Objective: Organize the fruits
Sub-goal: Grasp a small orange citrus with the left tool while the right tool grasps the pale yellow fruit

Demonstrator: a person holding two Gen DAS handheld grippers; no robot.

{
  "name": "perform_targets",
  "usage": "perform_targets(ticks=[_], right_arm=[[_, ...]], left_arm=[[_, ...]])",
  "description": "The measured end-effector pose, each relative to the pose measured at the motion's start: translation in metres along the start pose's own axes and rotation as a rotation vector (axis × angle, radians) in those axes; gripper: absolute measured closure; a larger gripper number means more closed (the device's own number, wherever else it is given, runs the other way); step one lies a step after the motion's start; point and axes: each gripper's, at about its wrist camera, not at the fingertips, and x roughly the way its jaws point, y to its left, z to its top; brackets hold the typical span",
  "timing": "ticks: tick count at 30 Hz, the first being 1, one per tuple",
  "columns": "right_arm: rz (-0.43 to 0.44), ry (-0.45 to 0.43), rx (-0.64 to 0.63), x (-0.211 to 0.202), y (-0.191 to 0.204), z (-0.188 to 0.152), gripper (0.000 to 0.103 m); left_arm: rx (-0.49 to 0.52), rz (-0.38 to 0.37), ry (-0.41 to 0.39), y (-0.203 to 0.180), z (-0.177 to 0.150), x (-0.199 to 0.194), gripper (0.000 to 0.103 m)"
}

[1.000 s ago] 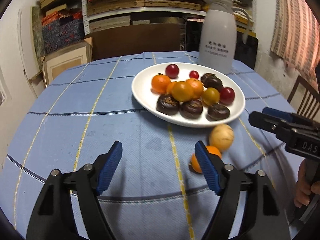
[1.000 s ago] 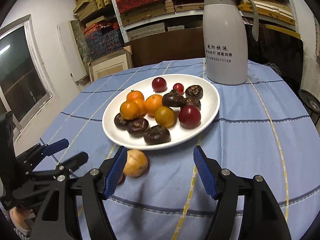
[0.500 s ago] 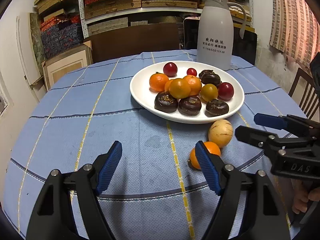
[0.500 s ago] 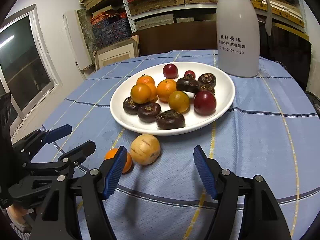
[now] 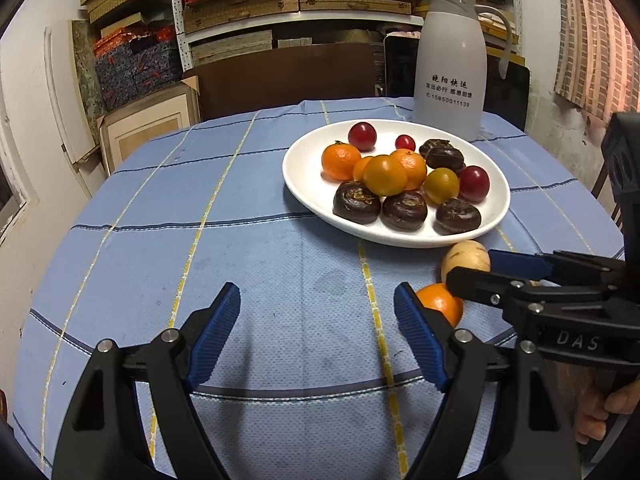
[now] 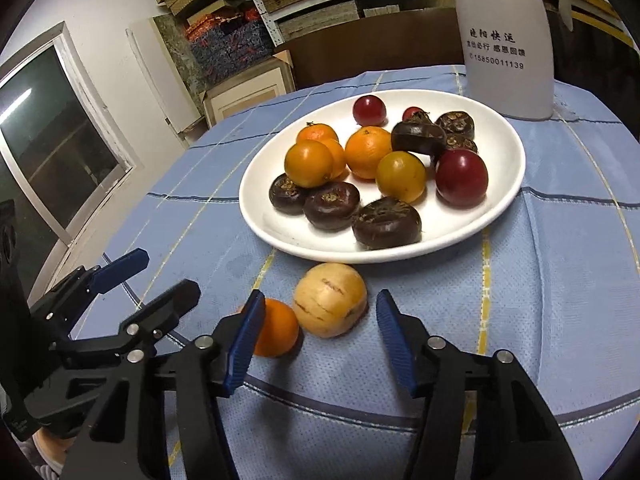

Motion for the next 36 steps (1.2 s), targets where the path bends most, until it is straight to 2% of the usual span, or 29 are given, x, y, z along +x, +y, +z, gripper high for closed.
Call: perform_targets(ticks=[3, 4, 13, 15, 18, 20, 22, 24, 26, 27, 28, 29, 30, 31, 33, 34, 35, 36], right_arm=[[0.004, -0.004, -0.005, -0.002, 0.001, 0.0, 0.06], [-0.005, -0.005, -0.01, -0.002, 0.001, 0.0, 0.067], [-0.014, -0.023, -0.032, -0.008, 0.004, 0.0, 0.07], [-0.009, -0.03, -0.03, -0.013, 0.002, 0.0, 0.072], [-0.031, -0.065, -0.027, -0.027, -0.003, 0.001, 0.085], [-0.024, -0.075, -0.004, -0.034, -0.012, 0.004, 0.085], [0.005, -0.032, 0.017, -0.029, -0.019, 0.005, 0.085], [0.027, -0.016, 0.052, -0.026, -0.024, 0.004, 0.085], [0.06, -0.001, 0.07, -0.023, -0.025, 0.005, 0.074], [0.067, -0.001, 0.075, -0.023, -0.025, 0.005, 0.056], [0.075, -0.002, 0.074, -0.022, -0.023, 0.005, 0.049], [0.078, -0.003, 0.067, -0.022, -0.02, 0.005, 0.049], [0.081, -0.001, 0.058, -0.021, -0.017, 0.005, 0.049], [0.083, 0.002, 0.055, -0.019, -0.015, 0.005, 0.049], [0.082, 0.008, 0.062, -0.016, -0.014, 0.004, 0.049], [0.083, 0.017, 0.068, -0.013, -0.014, 0.005, 0.049], [0.08, 0.026, 0.073, -0.009, -0.014, 0.005, 0.049], [0.076, 0.031, 0.075, -0.007, -0.013, 0.005, 0.049]], left_arm=[[0.022, 0.003, 0.002, -0.005, -0.001, 0.0, 0.025], [0.027, 0.002, 0.0, -0.006, -0.001, 0.0, 0.025], [0.044, -0.005, -0.004, -0.01, -0.001, -0.001, 0.024], [0.048, -0.022, -0.005, -0.012, -0.002, -0.002, 0.024], [0.068, -0.085, 0.0, -0.02, -0.004, -0.004, 0.024], [0.115, -0.115, 0.013, -0.031, -0.008, -0.002, 0.024], [0.159, -0.122, 0.033, -0.041, -0.011, 0.002, 0.024], [0.188, -0.125, 0.054, -0.048, -0.014, 0.007, 0.024], [0.197, -0.134, 0.068, -0.052, -0.015, 0.013, 0.024], [0.19, -0.148, 0.075, -0.052, -0.014, 0.016, 0.024], [0.179, -0.167, 0.088, -0.053, -0.012, 0.021, 0.024], [0.17, -0.187, 0.106, -0.053, -0.011, 0.025, 0.024], [0.163, -0.202, 0.118, -0.053, -0.01, 0.029, 0.029], [0.147, -0.231, 0.135, -0.051, -0.009, 0.033, 0.034], [0.112, -0.264, 0.157, -0.047, -0.007, 0.04, 0.052], [0.106, -0.265, 0.152, -0.046, -0.006, 0.039, 0.054], [0.097, -0.29, 0.151, -0.044, -0.005, 0.04, 0.063], [0.095, -0.294, 0.15, -0.044, -0.006, 0.039, 0.063]])
